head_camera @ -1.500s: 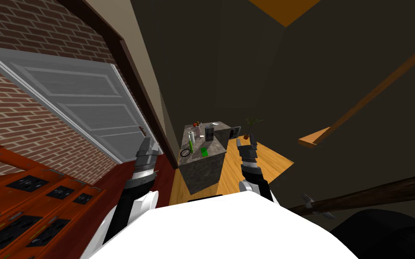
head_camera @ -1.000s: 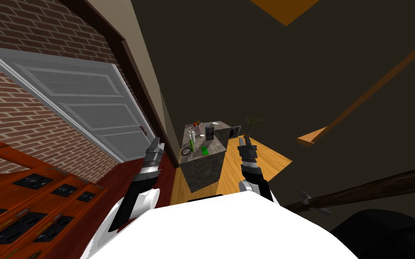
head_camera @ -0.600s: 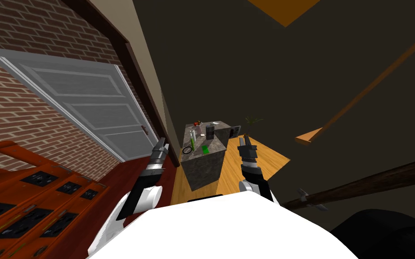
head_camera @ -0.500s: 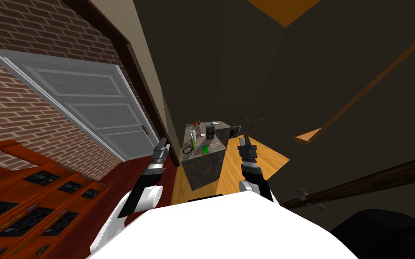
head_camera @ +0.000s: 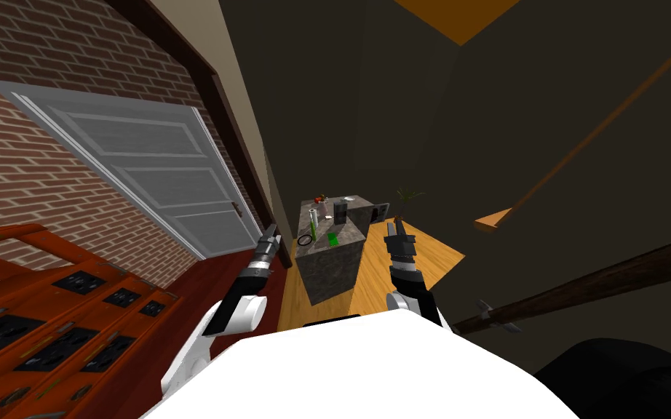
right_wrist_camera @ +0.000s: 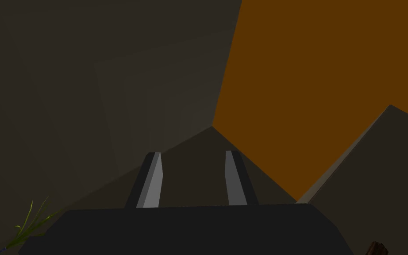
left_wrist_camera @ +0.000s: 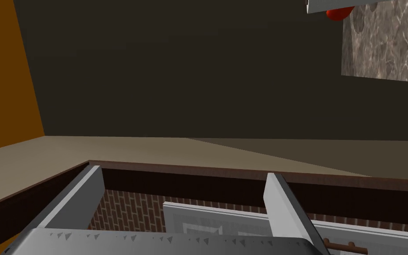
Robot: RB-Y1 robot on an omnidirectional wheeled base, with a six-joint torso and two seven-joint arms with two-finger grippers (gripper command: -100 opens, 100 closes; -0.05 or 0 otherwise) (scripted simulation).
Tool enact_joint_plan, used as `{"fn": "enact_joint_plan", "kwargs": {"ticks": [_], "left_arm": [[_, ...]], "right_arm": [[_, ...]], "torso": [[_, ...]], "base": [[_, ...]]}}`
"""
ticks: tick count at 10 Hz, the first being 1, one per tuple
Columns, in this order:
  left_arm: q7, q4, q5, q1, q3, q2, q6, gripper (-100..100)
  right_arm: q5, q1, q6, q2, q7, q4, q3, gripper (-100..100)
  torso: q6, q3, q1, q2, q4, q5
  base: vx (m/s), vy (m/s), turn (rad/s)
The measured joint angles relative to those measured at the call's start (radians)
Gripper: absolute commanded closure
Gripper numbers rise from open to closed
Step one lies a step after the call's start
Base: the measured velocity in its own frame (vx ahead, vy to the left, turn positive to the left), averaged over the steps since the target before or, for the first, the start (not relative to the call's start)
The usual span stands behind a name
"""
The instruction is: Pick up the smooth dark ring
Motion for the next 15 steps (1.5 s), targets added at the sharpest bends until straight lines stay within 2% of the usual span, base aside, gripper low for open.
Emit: {"fn": "enact_joint_plan", "kwargs": {"ticks": [9, 15], "left_arm": [[0.052, 0.065, 0.074, -0.076, -0.063, 0.075, 0.22, -100], [0.069, 0.109, 0.114, -0.143, -0.107, 0.108, 0.375, -100]], "right_arm": [[0.0, 0.0, 0.0, 0.0, 0.0, 0.0, 0.0, 0], [0.0, 0.0, 0.0, 0.0, 0.0, 0.0, 0.0, 0]], "torso": [[0.0, 0.0, 0.001, 0.0, 0.0, 0.0], [0.0, -0.001, 0.001, -0.001, 0.0, 0.0]], "base": [[-0.049, 0.016, 0.003], [-0.03, 0.019, -0.012]]}}
